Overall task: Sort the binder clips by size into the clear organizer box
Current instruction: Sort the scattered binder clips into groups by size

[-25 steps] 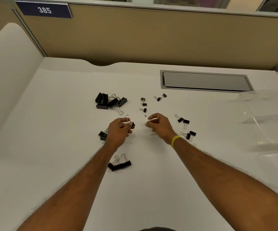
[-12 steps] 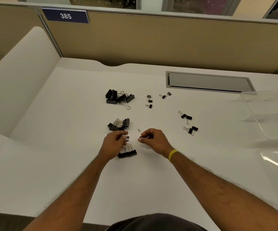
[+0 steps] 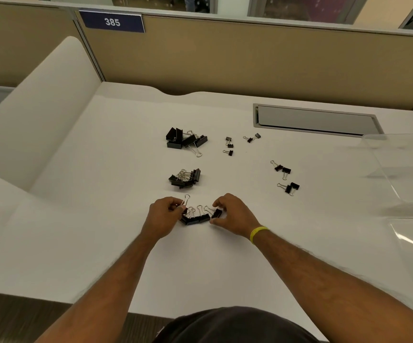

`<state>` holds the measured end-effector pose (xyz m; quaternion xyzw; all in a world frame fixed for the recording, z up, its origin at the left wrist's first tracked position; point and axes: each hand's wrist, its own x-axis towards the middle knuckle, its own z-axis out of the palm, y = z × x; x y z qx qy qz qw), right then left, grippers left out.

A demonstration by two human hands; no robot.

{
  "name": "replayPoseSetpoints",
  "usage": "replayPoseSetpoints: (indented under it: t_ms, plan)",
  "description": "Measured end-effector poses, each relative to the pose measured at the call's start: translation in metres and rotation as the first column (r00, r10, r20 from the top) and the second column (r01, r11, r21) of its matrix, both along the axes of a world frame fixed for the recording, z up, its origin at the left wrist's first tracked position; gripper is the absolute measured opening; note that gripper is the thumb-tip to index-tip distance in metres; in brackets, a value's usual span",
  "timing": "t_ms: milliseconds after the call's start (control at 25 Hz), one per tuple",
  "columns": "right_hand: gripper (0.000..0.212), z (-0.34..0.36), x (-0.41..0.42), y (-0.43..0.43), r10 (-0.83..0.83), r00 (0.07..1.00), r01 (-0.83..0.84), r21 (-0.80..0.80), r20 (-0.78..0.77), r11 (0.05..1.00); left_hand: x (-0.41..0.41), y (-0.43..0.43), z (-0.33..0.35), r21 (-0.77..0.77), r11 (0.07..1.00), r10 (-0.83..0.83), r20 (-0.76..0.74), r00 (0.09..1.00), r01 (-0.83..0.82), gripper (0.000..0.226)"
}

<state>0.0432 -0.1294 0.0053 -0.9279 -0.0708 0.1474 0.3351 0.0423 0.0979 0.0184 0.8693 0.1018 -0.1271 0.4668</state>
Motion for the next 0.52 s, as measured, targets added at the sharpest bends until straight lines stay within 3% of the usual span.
replayPoseSetpoints:
  t_ms: [240,520]
  plan:
    - [0.037,0.002,0.000,0.001,-0.011,0.997,0.010,0.015,0.082,1.000,0.000,-0.027,0.006,0.007,0.996,-0.090,-0.002,0.996,0.090,0.005]
    - [0.038,0.001,-0.006,-0.006,-0.021,0.999,0.019,0.051,0.032,0.999,0.005,-0.049,-0.006,0.030,0.994,-0.108,-0.022,0.994,0.108,0.020]
